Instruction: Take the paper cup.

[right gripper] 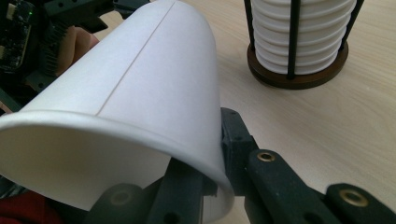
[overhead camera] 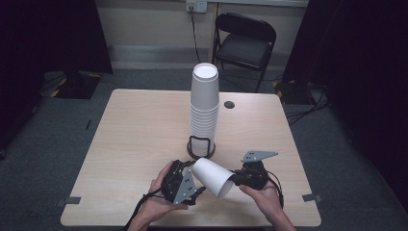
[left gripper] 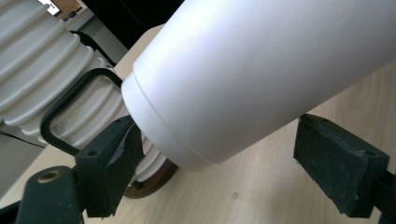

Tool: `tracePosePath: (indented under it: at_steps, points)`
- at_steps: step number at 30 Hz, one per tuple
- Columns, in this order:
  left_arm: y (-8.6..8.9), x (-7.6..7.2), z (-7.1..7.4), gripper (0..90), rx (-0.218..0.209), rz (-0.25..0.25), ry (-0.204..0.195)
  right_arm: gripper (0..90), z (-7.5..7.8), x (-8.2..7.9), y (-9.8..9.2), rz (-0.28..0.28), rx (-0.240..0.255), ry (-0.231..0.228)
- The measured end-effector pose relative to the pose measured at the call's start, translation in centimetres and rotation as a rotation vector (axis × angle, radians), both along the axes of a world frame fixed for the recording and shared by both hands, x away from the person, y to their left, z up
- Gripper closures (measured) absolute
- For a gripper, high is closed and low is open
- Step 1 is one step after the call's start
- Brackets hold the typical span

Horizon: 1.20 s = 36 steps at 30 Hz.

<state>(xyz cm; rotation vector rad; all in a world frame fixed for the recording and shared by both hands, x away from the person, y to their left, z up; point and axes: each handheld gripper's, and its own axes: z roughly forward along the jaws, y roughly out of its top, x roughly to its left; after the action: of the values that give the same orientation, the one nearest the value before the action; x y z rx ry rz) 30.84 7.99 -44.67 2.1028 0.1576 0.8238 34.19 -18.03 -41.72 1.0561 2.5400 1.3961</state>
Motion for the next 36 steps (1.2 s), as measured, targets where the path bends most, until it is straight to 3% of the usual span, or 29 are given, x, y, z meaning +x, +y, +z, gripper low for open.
tracePosePath:
  at_steps: [4,6,9,17,18,20,27,36]
  points:
    - [0.0,0.0,0.1,14.8,0.042,0.016,-0.018,87.1,-0.1,0.1,0.0,0.003,-0.012,0.016]
    - [0.1,0.0,0.1,15.5,0.053,-0.008,-0.022,87.1,-0.2,0.2,0.1,0.010,-0.012,0.027]
    - [-0.4,-0.3,0.0,14.3,0.112,-0.019,-0.058,87.1,-0.4,0.2,0.4,0.030,-0.026,0.046]
    - [-0.7,-0.1,-0.2,11.6,0.139,-0.007,-0.074,87.1,-0.4,0.4,0.6,0.039,-0.028,0.068]
    - [-0.8,-0.2,-0.3,9.5,0.164,-0.010,-0.084,87.1,-0.5,0.4,0.8,0.044,-0.035,0.074]
    - [-0.9,-0.2,-0.3,5.4,0.166,-0.007,-0.089,87.1,-0.6,0.4,0.9,0.051,-0.037,0.079]
    - [-1.8,-0.7,-0.2,7.9,0.230,-0.042,-0.128,87.1,-0.8,0.5,1.4,0.068,-0.045,0.093]
    - [-2.4,-1.0,-0.2,8.4,0.237,-0.051,-0.154,87.1,-0.7,0.6,1.5,0.073,-0.048,0.098]
